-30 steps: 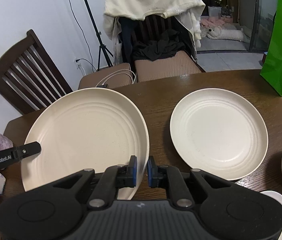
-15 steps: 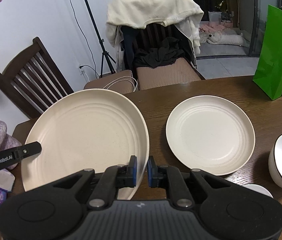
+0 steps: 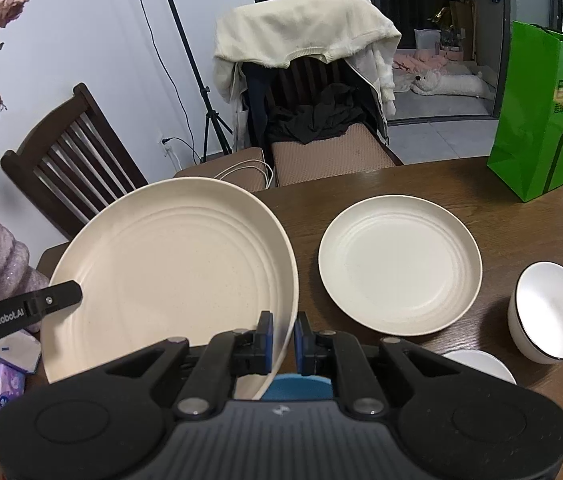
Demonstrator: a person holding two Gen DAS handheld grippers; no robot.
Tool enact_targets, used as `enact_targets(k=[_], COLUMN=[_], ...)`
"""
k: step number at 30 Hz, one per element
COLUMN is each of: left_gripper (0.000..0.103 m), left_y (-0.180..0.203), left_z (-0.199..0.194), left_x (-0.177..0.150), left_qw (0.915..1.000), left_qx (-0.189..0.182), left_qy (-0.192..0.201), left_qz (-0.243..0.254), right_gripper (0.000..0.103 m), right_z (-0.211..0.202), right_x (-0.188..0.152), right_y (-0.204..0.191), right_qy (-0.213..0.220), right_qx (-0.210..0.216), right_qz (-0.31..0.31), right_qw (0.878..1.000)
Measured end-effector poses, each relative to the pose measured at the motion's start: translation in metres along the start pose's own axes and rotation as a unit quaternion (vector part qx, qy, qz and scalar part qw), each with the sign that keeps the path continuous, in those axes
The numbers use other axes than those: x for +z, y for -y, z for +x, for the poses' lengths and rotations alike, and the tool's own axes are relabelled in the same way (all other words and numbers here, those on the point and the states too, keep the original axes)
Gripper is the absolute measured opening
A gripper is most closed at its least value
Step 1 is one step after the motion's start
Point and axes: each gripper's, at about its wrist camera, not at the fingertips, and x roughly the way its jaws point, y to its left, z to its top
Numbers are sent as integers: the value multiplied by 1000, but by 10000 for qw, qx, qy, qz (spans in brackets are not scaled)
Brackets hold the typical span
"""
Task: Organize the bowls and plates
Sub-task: 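Lift the second cream plate with both grippers off the table, then carry the cream plate with both grippers back toward the first plate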
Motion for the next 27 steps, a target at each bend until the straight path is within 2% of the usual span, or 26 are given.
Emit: enact_targets(k=[12, 27], left_gripper=[12, 12], left_y=[8, 33], left_z=[-31, -83], left_x=[-17, -38], left_qw=[10000, 9999], left_qx=[3, -36], left_qy=[5, 126], left_qz=[-13, 57], right_gripper=[11, 11], right_z=[-31, -87], right_x=[-21, -48], right_y=[5, 16], right_qy=[-17, 174], right_qx=[30, 13], right_qz=[-29, -61], right_qw=[10000, 9998])
